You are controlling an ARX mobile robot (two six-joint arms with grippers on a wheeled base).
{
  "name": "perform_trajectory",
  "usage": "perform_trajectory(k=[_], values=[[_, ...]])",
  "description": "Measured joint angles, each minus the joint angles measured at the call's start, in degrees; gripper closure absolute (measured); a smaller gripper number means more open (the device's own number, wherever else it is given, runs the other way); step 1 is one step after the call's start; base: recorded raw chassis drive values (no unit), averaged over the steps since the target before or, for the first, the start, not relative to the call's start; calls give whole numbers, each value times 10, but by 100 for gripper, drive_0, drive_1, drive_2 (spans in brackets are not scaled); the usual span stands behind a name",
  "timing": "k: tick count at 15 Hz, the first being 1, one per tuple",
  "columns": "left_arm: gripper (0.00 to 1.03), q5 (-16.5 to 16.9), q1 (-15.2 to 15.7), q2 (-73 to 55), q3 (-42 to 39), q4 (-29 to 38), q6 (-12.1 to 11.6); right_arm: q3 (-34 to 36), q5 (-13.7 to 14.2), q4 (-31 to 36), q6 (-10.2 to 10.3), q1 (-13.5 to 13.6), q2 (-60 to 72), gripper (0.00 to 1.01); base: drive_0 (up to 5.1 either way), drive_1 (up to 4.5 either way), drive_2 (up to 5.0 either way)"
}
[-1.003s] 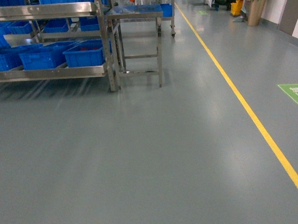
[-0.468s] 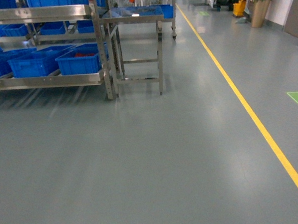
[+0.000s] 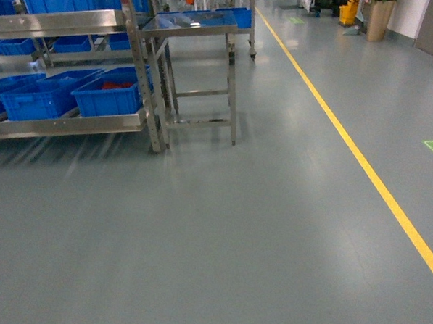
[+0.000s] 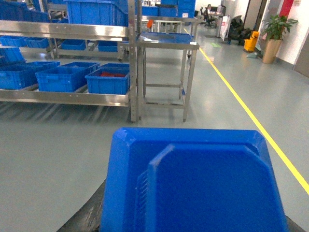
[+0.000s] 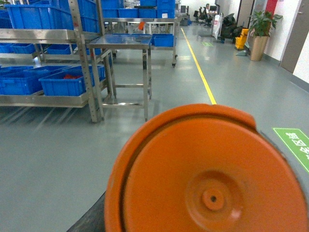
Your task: Sort blue parts and orange caps into right shelf containers
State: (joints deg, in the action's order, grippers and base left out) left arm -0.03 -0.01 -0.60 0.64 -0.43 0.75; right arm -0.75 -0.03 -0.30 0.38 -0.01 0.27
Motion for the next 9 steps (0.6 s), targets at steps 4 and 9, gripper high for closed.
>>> perform_trajectory(k=[4,9], values=[[61,0,0,0,0,0,0,0,0,-1,0,0,0,56,10,439,-419],[61,0,0,0,0,1,0,0,0,-1,0,0,0,56,5,433,-424]])
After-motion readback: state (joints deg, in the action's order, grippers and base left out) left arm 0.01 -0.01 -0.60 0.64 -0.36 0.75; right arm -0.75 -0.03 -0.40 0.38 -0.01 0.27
